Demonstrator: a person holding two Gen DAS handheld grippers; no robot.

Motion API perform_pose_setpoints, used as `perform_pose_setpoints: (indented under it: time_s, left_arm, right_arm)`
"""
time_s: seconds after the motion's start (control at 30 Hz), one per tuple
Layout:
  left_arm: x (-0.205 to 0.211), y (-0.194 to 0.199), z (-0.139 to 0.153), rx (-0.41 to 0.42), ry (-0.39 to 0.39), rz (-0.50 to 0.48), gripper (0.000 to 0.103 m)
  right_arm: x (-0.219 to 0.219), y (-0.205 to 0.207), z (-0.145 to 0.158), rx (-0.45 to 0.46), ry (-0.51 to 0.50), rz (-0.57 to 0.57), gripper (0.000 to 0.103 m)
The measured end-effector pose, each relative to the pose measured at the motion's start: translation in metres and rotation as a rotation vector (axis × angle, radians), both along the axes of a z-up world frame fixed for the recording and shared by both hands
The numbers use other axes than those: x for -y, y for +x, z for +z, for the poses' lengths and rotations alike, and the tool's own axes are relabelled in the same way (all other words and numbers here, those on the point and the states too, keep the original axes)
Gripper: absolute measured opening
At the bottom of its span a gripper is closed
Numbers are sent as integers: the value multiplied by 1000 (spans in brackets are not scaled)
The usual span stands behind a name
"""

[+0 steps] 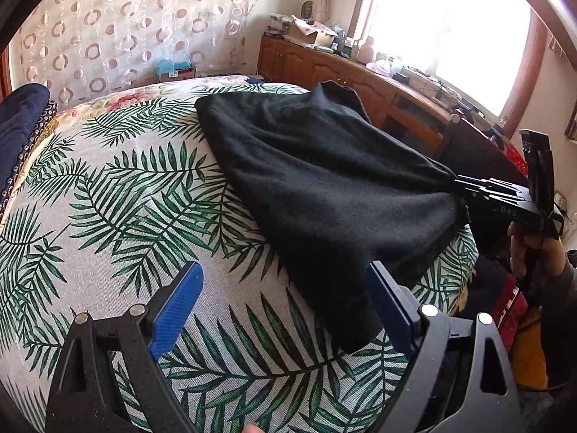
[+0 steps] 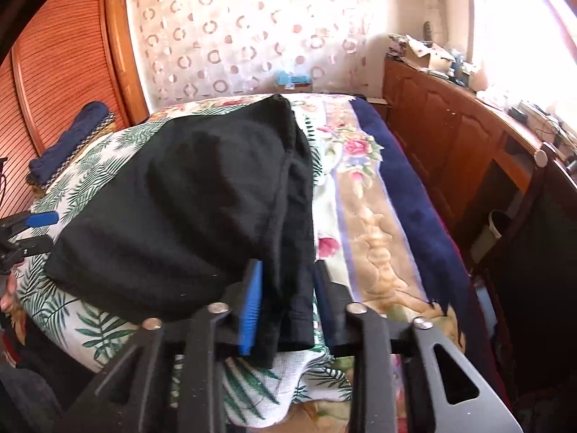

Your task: Fold small clothes

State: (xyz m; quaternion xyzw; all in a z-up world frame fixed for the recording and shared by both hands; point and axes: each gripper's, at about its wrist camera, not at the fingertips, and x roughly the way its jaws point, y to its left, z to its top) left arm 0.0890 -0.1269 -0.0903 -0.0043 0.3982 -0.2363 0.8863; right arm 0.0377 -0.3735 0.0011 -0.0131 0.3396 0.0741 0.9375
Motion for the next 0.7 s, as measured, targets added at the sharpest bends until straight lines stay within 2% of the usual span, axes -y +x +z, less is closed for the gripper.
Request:
perform_pose_setpoints:
  time_s: [0.1, 0.33, 0.7]
  left_arm:
    - [1, 2, -1, -5, 0, 0, 91]
    - [4, 5, -5, -23, -5, -6, 91]
    - [8, 10, -15, -59, -11, -1, 91]
  right_arm:
    - [-2, 3, -7, -12, 22, -10, 44]
    - [-1, 12, -20, -63, 95, 9, 46]
    - [0, 11, -15, -63, 65, 30, 46]
